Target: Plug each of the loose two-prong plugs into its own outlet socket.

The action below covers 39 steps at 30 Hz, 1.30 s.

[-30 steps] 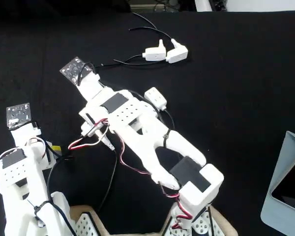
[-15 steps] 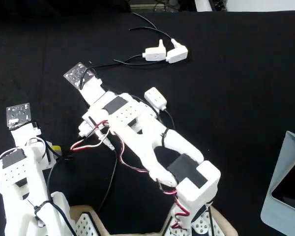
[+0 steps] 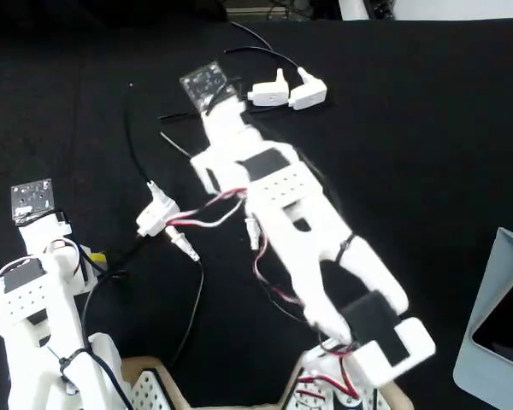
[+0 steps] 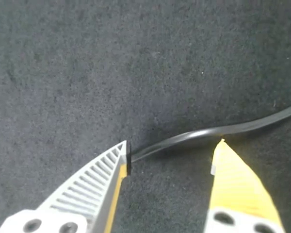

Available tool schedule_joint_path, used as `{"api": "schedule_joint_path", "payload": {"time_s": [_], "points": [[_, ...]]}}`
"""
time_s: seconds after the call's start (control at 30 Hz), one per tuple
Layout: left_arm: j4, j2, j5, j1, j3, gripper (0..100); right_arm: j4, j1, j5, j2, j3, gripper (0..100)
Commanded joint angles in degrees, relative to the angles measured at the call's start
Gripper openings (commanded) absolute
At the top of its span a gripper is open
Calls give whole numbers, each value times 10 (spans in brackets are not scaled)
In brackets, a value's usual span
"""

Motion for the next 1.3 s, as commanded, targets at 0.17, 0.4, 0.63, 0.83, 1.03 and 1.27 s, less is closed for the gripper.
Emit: {"api": "schedule_joint_path", "payload": {"time_s": [0.17,0.4,0.63,0.83,1.03,1.27], "points": [[-9,-11,4,7,-2,281,-35,-106,-63,57,-25,175],[-9,-11,4,7,-2,281,-66,-108,-62,189,-99,152],[-9,-11,3,7,-2,281,-51,-109,-61,218,-125,152],[-9,-11,3,7,-2,281,-21,-117,-65,155,-123,152],[-9,-11,3,7,-2,281,-60,-137,-65,175,-124,152],[-9,-11,3,7,-2,281,-113,-156,-65,220,-126,152]]}}
